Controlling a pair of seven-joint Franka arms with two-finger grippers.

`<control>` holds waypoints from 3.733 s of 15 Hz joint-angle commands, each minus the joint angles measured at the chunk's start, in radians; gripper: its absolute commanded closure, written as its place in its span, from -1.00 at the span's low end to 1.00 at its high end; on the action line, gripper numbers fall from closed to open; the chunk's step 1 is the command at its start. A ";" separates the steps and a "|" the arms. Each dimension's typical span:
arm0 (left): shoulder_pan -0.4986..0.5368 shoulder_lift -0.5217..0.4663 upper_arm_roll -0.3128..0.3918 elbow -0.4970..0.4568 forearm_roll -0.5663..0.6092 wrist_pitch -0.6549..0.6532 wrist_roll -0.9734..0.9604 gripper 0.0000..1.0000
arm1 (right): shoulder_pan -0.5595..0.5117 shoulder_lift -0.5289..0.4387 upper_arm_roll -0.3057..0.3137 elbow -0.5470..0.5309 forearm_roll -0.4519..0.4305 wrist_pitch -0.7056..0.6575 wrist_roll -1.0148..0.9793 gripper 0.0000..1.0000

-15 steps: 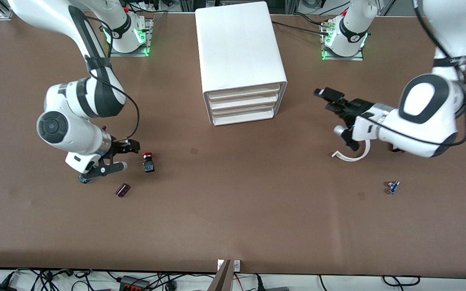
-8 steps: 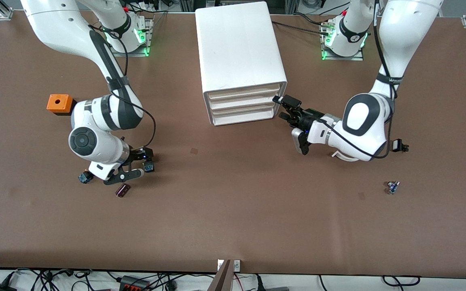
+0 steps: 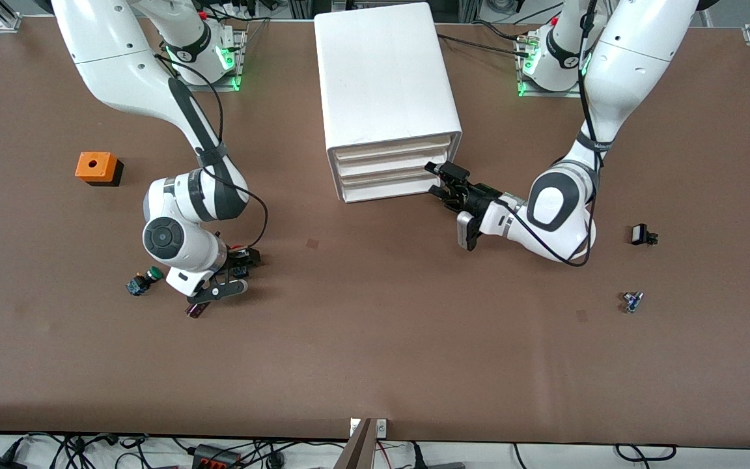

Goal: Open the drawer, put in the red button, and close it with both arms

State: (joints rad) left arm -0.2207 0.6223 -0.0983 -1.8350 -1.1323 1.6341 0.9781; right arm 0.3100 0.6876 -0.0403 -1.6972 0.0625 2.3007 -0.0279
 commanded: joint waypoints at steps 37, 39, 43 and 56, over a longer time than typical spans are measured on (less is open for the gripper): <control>0.001 -0.070 0.103 0.497 0.753 -0.154 -0.801 -1.00 | 0.386 -0.065 0.030 0.465 0.031 -0.293 0.371 1.00; 0.000 -0.072 0.109 0.514 0.906 -0.197 -0.854 -1.00 | 0.438 -0.037 0.028 0.467 0.031 -0.256 0.426 1.00; 0.024 -0.001 0.127 0.638 1.010 -0.148 -0.854 -1.00 | 0.472 -0.007 0.030 0.467 0.031 -0.244 0.468 1.00; 0.069 0.039 0.121 0.628 1.003 -0.120 -0.852 -1.00 | 0.529 0.040 0.028 0.462 0.028 -0.288 0.513 0.86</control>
State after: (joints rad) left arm -0.1502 0.6543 0.0253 -1.2307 -0.1444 1.5265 0.1355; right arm 0.8402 0.7240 -0.0096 -1.2532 0.0855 2.0400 0.4695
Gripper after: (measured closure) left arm 0.000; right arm 0.595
